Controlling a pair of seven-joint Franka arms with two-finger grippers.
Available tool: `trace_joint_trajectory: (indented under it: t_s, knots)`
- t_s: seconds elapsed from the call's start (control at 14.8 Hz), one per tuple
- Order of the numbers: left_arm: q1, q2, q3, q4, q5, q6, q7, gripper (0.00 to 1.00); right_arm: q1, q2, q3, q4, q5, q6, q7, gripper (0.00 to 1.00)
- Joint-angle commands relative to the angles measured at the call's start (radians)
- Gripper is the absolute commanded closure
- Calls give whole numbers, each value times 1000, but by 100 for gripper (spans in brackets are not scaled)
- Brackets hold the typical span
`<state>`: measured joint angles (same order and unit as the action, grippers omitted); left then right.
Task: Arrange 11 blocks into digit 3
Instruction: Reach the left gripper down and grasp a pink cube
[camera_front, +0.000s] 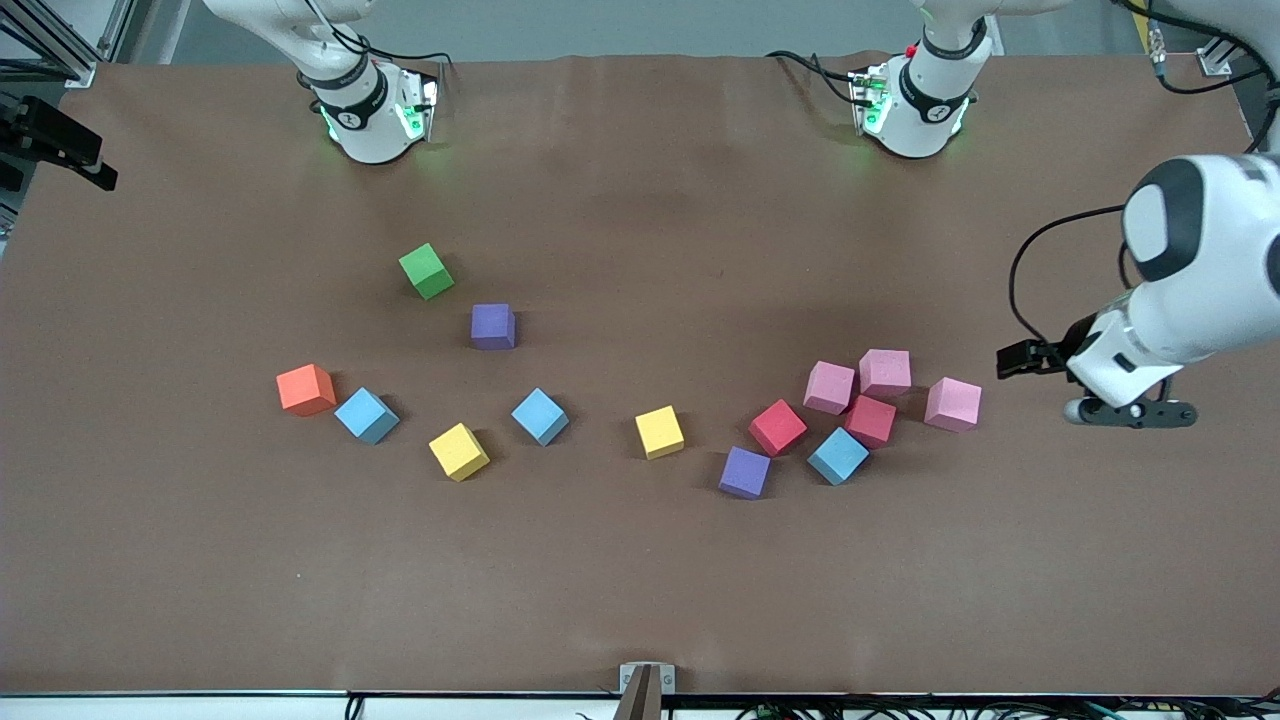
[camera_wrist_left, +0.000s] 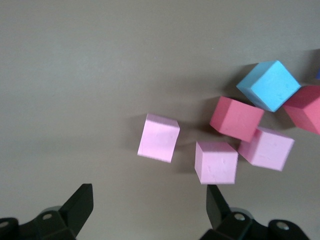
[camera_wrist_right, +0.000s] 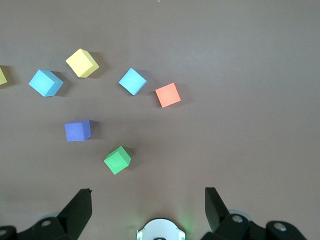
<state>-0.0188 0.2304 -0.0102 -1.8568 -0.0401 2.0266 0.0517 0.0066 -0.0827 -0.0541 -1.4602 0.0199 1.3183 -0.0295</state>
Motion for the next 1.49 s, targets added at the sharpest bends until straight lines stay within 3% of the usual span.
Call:
trace_joint_trajectory:
  t_s: [0.0, 0.34, 1.08, 1.28, 1.42]
  knots:
    - [-12, 58, -4, -30, 9, 96, 17, 0, 3, -9, -1, -5, 9, -1, 7, 0]
    - [-36, 170, -5, -33, 11, 207, 17, 1, 6, -6, -1, 0, 2, 4, 5, 0]
    - [-32, 214, -10, -183, 89, 423, 31, 1, -4, 15, -4, 3, -6, 13, 3, 0]
    - [-29, 222, -11, -188, 88, 426, 33, 7, -5, 20, -4, 3, -6, 30, 3, 0]
    - [-30, 222, -11, -189, 88, 426, 31, 17, -7, 30, -7, 3, -5, 44, 3, 0]
